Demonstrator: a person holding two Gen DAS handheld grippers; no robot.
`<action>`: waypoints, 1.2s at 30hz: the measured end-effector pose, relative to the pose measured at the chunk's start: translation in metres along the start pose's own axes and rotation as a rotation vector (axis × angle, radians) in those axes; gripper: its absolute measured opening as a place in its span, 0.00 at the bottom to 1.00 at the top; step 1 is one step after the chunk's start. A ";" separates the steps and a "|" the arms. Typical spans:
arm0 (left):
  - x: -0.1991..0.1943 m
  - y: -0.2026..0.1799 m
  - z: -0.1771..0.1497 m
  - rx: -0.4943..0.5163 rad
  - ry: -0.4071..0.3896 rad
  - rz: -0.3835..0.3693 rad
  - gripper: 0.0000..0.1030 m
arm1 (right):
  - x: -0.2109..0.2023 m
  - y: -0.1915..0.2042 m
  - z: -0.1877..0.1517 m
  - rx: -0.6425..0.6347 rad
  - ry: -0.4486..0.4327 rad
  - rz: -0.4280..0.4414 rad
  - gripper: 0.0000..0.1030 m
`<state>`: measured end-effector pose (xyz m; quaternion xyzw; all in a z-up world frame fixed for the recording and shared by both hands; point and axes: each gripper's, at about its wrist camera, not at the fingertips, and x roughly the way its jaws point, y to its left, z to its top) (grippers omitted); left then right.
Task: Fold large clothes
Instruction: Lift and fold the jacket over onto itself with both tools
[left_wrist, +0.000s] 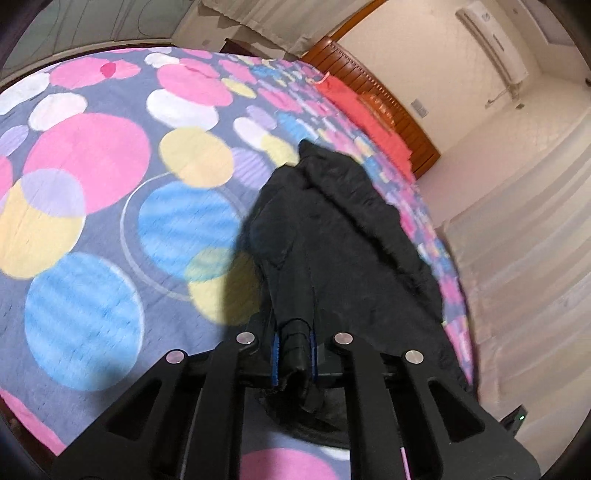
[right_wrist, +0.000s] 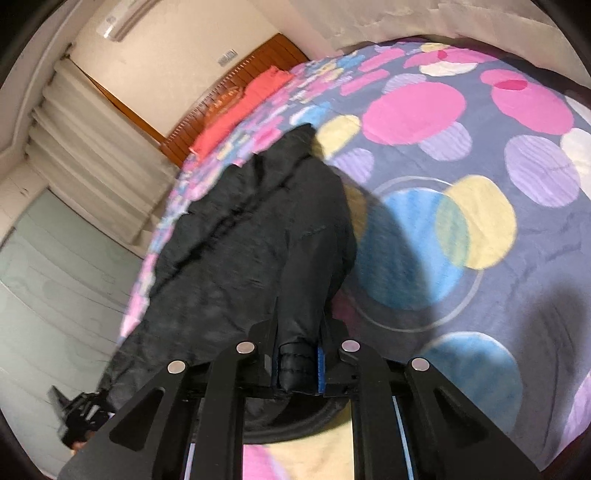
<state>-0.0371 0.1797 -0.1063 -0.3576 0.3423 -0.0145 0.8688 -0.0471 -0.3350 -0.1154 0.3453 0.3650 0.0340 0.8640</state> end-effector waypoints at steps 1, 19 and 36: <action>0.000 -0.002 0.005 0.004 -0.007 -0.005 0.10 | 0.000 0.005 0.004 0.000 -0.004 0.021 0.13; 0.065 -0.095 0.127 0.119 -0.093 -0.079 0.09 | 0.051 0.075 0.125 -0.015 -0.128 0.158 0.13; 0.270 -0.130 0.272 0.109 -0.070 0.143 0.09 | 0.234 0.083 0.286 0.066 -0.079 0.007 0.13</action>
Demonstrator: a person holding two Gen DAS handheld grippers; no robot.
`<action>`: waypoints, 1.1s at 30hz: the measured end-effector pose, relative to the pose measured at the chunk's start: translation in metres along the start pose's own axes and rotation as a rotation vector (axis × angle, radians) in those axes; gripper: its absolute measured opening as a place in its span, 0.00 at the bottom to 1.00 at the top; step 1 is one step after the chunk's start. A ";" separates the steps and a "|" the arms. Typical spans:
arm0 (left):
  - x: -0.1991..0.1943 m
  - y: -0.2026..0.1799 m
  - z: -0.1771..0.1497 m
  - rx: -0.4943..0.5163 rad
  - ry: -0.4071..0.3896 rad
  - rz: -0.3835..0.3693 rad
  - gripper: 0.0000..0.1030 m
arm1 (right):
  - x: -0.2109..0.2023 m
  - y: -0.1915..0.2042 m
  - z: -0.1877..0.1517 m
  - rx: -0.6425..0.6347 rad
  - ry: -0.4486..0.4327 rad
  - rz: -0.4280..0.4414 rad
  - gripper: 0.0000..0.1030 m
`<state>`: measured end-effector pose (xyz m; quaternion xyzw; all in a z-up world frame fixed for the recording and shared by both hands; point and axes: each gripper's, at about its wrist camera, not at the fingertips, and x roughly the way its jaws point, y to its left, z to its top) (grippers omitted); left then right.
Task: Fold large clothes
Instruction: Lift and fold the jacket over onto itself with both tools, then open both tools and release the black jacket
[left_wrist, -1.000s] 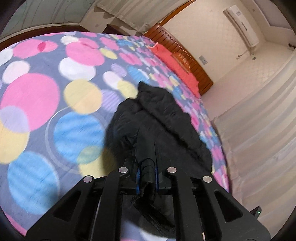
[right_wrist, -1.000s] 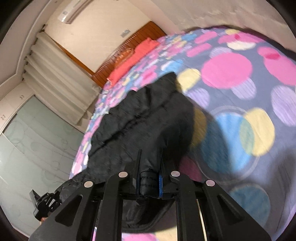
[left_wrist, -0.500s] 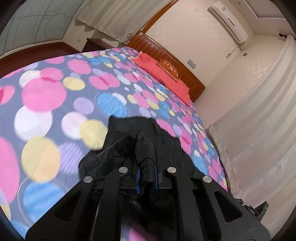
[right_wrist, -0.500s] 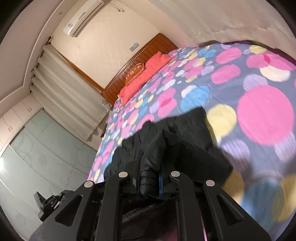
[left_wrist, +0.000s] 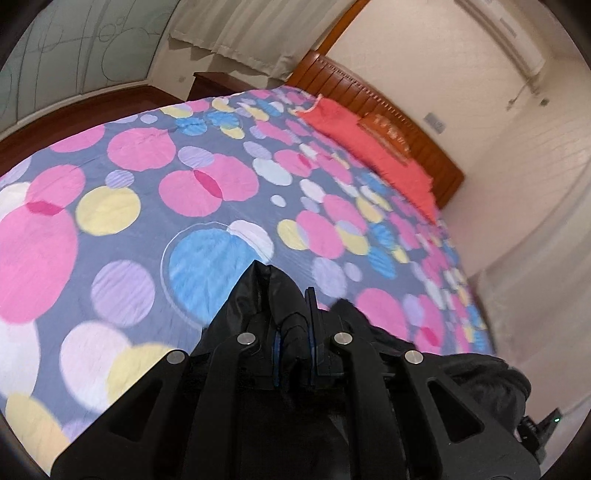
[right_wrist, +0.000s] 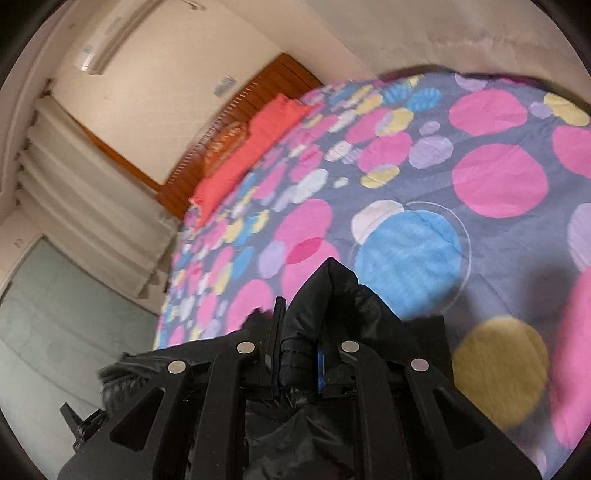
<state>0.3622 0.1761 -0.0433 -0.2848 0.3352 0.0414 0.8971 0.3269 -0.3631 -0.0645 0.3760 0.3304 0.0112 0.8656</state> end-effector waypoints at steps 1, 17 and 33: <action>0.016 -0.002 0.002 0.013 0.013 0.017 0.09 | 0.015 -0.004 0.002 0.006 0.016 -0.016 0.13; 0.116 -0.002 -0.011 0.163 0.094 0.129 0.20 | 0.102 -0.033 0.003 0.004 0.111 -0.124 0.30; 0.018 -0.037 -0.023 0.259 -0.059 -0.012 0.67 | 0.051 0.065 -0.040 -0.330 -0.006 -0.132 0.65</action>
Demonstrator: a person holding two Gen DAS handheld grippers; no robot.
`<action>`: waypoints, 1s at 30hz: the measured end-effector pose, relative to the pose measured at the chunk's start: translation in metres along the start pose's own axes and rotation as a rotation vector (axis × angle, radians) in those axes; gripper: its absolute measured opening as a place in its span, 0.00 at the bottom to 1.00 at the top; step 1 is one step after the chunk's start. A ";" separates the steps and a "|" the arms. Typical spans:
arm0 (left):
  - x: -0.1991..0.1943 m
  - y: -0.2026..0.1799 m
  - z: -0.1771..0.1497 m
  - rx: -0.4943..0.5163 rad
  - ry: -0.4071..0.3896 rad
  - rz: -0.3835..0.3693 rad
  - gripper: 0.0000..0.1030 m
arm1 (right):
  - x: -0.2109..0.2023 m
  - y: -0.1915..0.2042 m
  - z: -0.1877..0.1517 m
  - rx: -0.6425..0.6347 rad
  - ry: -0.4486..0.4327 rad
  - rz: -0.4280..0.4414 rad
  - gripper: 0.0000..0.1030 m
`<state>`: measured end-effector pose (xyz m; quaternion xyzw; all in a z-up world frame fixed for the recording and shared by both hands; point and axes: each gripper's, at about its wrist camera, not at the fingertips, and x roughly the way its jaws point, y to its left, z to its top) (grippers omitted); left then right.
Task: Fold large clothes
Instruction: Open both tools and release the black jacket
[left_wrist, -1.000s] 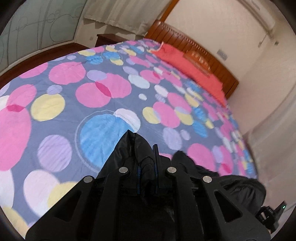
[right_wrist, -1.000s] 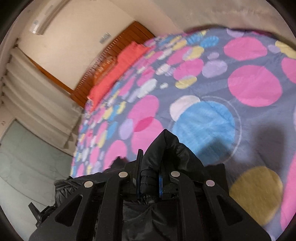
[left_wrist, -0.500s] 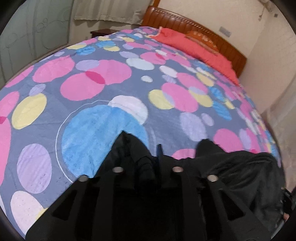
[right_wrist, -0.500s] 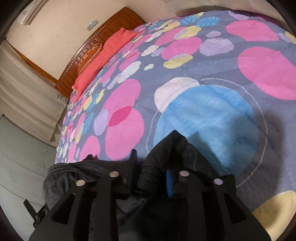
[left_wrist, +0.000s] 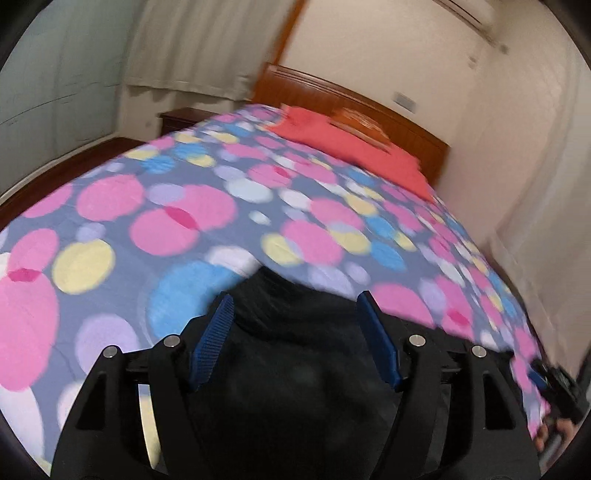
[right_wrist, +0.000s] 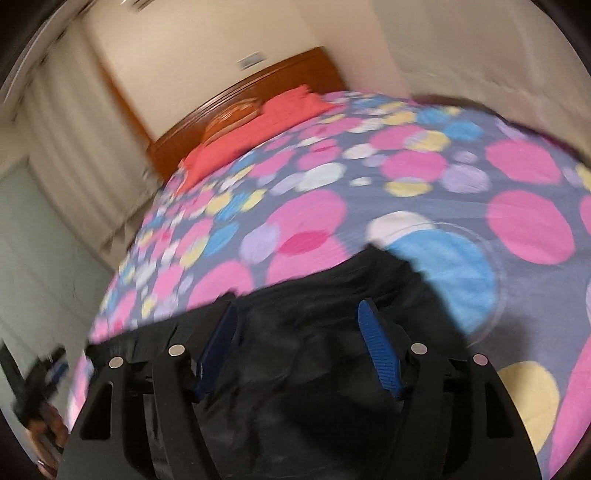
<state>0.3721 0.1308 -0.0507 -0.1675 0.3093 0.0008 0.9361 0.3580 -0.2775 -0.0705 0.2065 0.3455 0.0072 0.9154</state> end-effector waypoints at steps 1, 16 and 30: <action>0.001 -0.009 -0.009 0.024 0.016 -0.011 0.67 | 0.007 0.015 -0.006 -0.051 0.012 -0.003 0.64; 0.099 -0.052 -0.073 0.219 0.175 0.148 0.71 | 0.110 0.072 -0.061 -0.352 0.114 -0.217 0.58; 0.044 -0.020 -0.047 0.204 0.088 0.171 0.70 | 0.043 0.025 -0.025 -0.302 0.001 -0.284 0.58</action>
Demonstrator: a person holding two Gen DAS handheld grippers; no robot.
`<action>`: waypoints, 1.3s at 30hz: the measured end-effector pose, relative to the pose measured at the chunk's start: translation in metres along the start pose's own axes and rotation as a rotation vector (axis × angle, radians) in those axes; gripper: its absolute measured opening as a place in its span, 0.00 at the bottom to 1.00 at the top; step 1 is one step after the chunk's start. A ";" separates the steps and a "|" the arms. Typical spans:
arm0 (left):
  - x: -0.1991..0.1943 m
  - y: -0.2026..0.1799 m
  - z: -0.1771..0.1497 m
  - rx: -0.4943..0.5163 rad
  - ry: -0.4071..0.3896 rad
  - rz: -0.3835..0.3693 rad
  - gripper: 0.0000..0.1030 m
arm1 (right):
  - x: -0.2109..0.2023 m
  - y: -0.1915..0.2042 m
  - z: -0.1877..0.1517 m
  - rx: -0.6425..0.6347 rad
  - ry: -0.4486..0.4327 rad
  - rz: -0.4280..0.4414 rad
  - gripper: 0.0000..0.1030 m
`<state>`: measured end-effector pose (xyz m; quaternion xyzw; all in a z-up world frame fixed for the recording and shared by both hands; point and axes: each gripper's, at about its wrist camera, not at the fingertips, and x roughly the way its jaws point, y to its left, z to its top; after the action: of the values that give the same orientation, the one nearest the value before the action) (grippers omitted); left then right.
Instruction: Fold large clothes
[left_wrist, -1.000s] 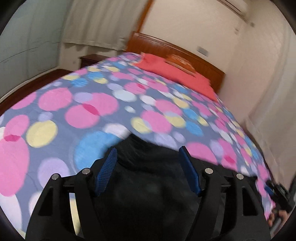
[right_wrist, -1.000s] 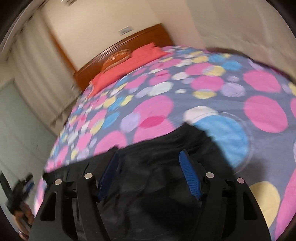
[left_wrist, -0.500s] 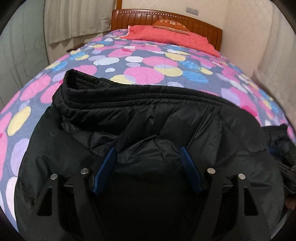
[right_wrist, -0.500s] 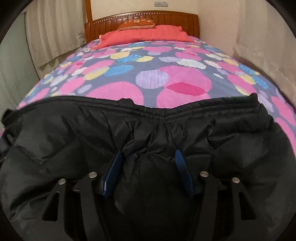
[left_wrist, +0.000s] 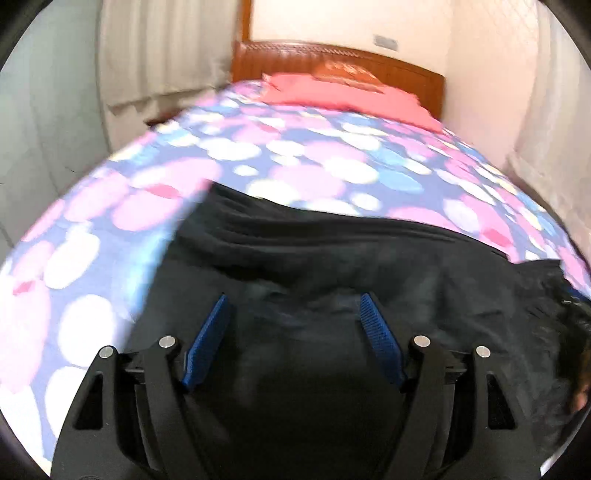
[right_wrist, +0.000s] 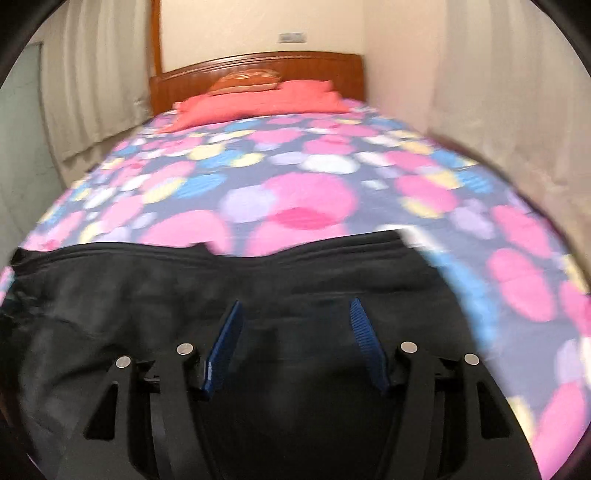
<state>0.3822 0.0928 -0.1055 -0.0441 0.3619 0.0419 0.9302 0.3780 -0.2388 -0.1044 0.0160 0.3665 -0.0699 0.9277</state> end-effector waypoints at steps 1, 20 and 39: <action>0.004 0.007 0.000 -0.006 0.010 0.021 0.70 | 0.006 -0.013 -0.002 0.001 0.016 -0.044 0.58; -0.014 0.057 -0.025 -0.154 0.103 0.021 0.78 | -0.011 -0.064 -0.033 0.136 0.061 -0.011 0.68; -0.058 0.097 -0.127 -0.528 0.118 -0.057 0.65 | -0.040 -0.121 -0.127 0.578 0.163 0.183 0.50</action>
<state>0.2439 0.1718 -0.1642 -0.2977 0.3906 0.1059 0.8647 0.2456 -0.3432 -0.1674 0.3174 0.4017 -0.0856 0.8547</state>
